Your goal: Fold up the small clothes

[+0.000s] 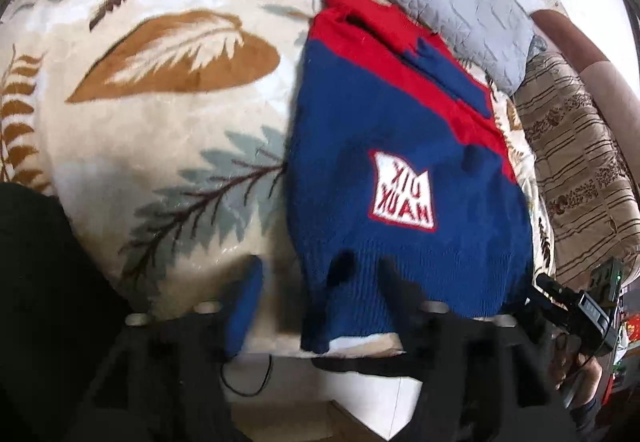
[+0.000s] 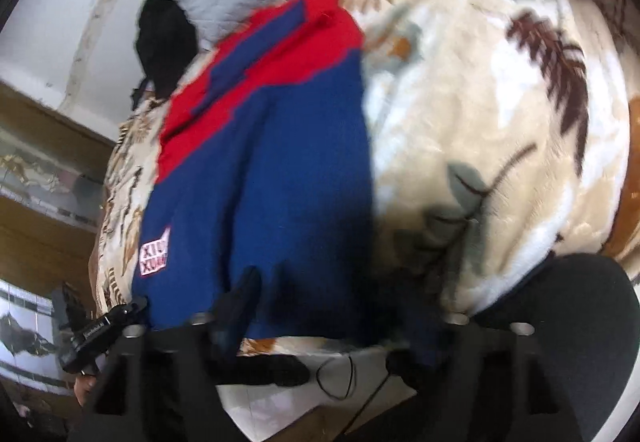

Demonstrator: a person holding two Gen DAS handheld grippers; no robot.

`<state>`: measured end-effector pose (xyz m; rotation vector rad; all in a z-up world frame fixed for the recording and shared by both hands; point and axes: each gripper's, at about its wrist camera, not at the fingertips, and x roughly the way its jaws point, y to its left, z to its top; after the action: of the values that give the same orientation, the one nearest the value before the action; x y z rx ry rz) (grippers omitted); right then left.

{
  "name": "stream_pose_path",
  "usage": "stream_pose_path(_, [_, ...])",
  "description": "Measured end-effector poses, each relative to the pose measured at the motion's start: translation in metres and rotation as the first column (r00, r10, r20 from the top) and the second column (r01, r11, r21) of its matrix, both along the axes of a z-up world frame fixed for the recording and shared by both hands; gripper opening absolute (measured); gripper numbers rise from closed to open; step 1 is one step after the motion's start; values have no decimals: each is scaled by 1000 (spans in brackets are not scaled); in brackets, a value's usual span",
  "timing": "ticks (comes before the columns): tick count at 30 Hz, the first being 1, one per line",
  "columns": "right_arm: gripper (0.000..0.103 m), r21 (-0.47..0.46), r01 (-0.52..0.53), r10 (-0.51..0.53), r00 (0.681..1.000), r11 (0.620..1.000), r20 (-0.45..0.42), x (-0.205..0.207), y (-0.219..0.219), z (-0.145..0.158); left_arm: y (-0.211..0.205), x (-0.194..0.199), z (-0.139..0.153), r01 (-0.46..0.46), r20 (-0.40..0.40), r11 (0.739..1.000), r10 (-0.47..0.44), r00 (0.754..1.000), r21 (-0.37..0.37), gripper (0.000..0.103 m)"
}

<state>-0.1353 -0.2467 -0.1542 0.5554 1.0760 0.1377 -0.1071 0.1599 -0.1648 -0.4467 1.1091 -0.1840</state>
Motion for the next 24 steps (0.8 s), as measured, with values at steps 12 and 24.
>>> stream_pose_path(12, [5, 20, -9, 9, 1000, 1000, -9, 7, -3, 16, 10, -5, 47, 16, 106, 1000, -15, 994, -5, 4])
stream_pose_path(24, [68, 102, 33, -33, 999, 994, 1, 0, -20, -9, 4, 6, -4, 35, -36, 999, -33, 999, 32, 6])
